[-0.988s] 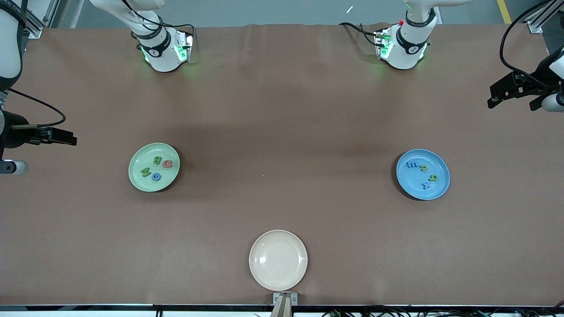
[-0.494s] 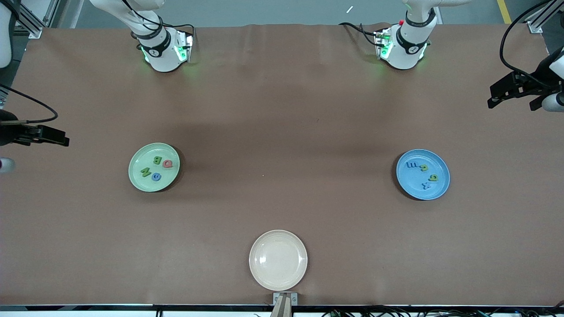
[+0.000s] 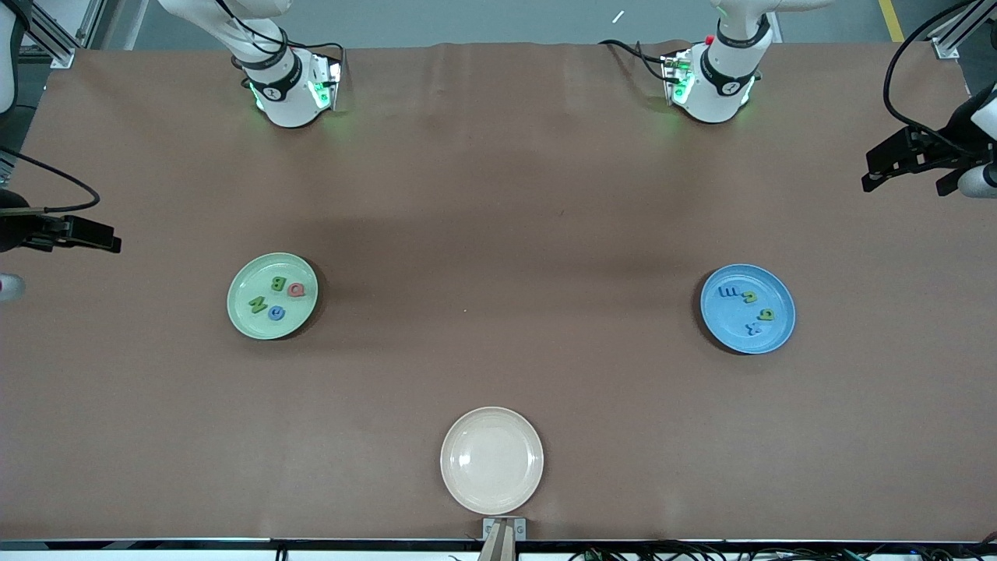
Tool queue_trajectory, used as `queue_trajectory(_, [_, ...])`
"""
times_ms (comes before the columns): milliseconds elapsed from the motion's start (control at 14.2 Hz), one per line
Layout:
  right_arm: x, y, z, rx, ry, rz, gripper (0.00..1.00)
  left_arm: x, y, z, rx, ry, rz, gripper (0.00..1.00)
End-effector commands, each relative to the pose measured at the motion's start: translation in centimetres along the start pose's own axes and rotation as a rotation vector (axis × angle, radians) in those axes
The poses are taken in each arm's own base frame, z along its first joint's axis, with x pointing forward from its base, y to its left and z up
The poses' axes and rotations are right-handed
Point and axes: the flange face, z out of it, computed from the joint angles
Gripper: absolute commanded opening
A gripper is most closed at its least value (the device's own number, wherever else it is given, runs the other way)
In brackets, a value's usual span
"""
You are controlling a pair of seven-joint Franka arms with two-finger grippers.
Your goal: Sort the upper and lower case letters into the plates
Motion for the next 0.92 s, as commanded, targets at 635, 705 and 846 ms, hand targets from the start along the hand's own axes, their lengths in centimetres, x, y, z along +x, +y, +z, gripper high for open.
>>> queue_trajectory(635, [-9.4, 1.2, -2.5, 0.023, 0.078, 0.023, 1.0, 0.1, -0.3, -0.5, 0.0, 0.003, 0.008, 1.0])
queue_trajectory(705, [-9.9, 1.2, -2.8, 0.023, 0.081, 0.022, 1.0, 0.2, -0.2, -0.4, 0.0, 0.002, 0.003, 1.0])
queue_trajectory(846, [-10.4, 1.2, -3.2, 0.024, 0.086, 0.02, 1.0, 0.1, -0.1, -0.5, 0.0, 0.003, 0.0, 1.0])
